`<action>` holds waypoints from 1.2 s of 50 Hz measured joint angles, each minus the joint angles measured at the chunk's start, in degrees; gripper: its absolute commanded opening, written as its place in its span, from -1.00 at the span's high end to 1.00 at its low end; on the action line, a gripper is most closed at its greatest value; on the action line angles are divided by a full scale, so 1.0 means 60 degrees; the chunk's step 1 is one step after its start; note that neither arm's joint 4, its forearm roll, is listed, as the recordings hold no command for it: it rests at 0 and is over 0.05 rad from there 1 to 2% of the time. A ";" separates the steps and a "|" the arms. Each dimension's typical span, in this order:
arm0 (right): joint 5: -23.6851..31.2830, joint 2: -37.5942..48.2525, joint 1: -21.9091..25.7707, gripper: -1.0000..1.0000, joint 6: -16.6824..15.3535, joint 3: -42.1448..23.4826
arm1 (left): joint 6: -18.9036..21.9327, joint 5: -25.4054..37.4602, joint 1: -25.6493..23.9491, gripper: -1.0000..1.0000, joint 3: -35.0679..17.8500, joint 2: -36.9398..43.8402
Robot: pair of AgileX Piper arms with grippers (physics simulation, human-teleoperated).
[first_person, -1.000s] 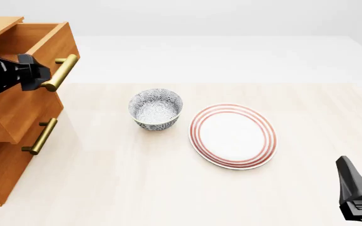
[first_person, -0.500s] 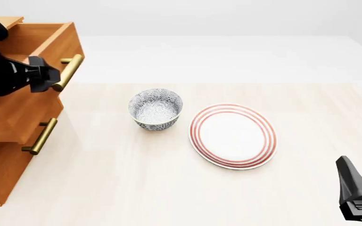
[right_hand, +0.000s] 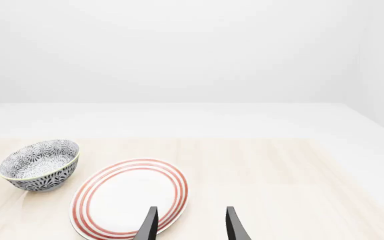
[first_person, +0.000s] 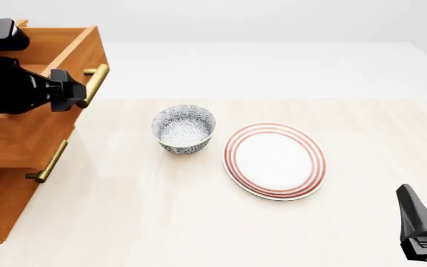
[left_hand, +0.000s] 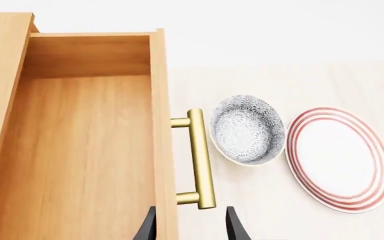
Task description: Open the top drawer of the cabinet.
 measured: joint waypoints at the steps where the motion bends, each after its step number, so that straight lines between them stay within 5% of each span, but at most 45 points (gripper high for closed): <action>1: 0.0000 0.0000 0.0000 -1.00 0.0000 0.0000 | -0.0003 -0.0003 -0.0024 -1.00 -0.0001 0.0003; 60: 0.0000 0.0000 0.0000 -1.00 0.0000 0.0000 | 0.0374 0.0031 -0.1452 -1.00 -0.0391 0.0405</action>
